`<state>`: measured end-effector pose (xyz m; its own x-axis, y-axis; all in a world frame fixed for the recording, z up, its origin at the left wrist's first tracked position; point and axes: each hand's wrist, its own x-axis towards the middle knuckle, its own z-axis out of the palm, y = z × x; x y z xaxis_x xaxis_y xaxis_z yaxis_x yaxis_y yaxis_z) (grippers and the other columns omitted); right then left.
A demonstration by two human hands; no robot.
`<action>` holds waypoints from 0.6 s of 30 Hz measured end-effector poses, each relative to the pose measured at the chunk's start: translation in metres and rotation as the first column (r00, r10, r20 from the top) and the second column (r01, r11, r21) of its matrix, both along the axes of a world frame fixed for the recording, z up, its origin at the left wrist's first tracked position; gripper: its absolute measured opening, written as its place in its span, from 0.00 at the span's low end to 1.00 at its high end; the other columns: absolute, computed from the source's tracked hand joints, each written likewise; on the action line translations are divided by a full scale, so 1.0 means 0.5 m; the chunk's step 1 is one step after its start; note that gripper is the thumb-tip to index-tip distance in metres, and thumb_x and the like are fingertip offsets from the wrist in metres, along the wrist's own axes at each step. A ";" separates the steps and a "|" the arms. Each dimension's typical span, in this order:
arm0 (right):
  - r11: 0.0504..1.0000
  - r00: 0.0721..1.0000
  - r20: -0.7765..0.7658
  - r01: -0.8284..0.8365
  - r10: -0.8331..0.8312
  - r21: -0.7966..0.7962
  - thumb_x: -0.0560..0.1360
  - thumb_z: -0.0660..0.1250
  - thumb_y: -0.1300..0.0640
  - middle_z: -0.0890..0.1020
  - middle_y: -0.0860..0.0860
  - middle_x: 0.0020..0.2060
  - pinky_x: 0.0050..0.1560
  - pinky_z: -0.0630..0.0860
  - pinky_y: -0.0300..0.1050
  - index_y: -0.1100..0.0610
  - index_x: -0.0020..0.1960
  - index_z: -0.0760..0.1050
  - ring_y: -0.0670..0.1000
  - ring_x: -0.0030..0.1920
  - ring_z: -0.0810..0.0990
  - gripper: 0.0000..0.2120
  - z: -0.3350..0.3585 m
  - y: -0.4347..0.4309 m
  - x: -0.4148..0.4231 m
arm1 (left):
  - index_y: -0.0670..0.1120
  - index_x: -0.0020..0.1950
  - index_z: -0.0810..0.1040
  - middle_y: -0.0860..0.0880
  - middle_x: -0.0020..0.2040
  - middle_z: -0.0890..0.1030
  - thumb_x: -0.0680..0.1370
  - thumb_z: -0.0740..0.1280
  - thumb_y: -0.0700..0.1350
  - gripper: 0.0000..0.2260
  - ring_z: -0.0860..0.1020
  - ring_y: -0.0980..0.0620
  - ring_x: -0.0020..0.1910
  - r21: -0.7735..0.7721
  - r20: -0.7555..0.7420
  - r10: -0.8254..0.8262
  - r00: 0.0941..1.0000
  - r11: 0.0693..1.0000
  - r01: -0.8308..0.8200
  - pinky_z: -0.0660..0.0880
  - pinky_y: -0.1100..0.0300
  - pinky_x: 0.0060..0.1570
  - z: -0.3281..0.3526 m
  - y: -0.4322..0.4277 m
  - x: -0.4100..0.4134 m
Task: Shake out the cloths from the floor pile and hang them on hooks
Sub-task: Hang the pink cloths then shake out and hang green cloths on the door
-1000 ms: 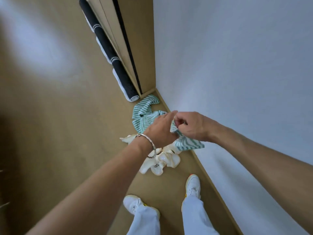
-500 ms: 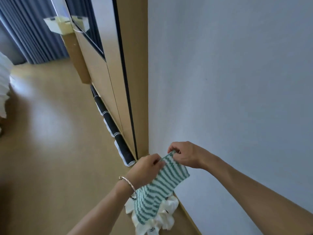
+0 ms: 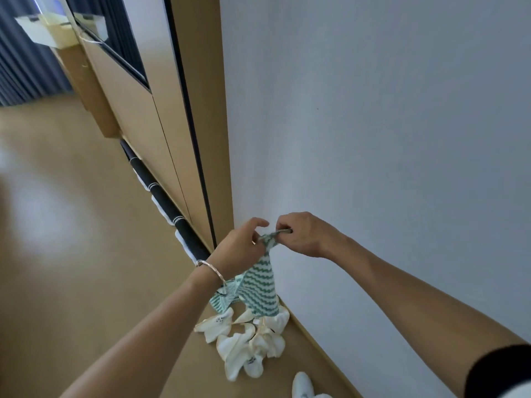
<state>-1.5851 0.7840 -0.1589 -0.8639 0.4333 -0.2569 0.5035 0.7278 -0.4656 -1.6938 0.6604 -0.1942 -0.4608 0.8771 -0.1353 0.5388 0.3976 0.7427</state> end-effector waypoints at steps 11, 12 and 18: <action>0.928 0.980 0.167 -0.036 0.105 -0.370 0.73 0.63 0.58 0.70 0.47 0.29 0.33 0.65 0.37 0.54 0.32 0.68 0.45 0.30 0.67 0.11 0.049 0.060 0.148 | 0.47 0.35 0.73 0.49 0.37 0.78 0.73 0.59 0.45 0.08 0.75 0.49 0.37 -0.295 -0.289 -0.202 0.936 0.949 0.114 0.71 0.56 0.36 -0.039 0.032 0.102; 0.916 0.971 0.212 -0.018 0.112 -0.401 0.73 0.63 0.58 0.72 0.47 0.31 0.35 0.68 0.36 0.54 0.33 0.70 0.45 0.32 0.70 0.11 0.039 0.073 0.177 | 0.46 0.38 0.75 0.49 0.38 0.80 0.73 0.59 0.46 0.08 0.76 0.49 0.38 -0.320 -0.293 -0.244 0.924 0.936 0.146 0.72 0.56 0.38 -0.039 0.046 0.122; 0.929 0.890 0.451 0.112 0.064 -0.353 0.75 0.65 0.42 0.80 0.47 0.50 0.50 0.74 0.43 0.53 0.54 0.76 0.47 0.50 0.79 0.15 -0.029 0.117 0.377 | 0.48 0.41 0.77 0.48 0.41 0.81 0.74 0.59 0.45 0.07 0.74 0.49 0.39 -0.359 -0.251 -0.564 0.787 0.809 0.465 0.66 0.61 0.38 -0.013 0.151 0.304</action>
<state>-1.3965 0.8423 -0.1735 -0.6071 0.2534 -0.7531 0.7351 0.5391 -0.4112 -1.5419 0.7360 -0.2007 -0.0096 0.9471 -0.3208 0.9103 0.1411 0.3892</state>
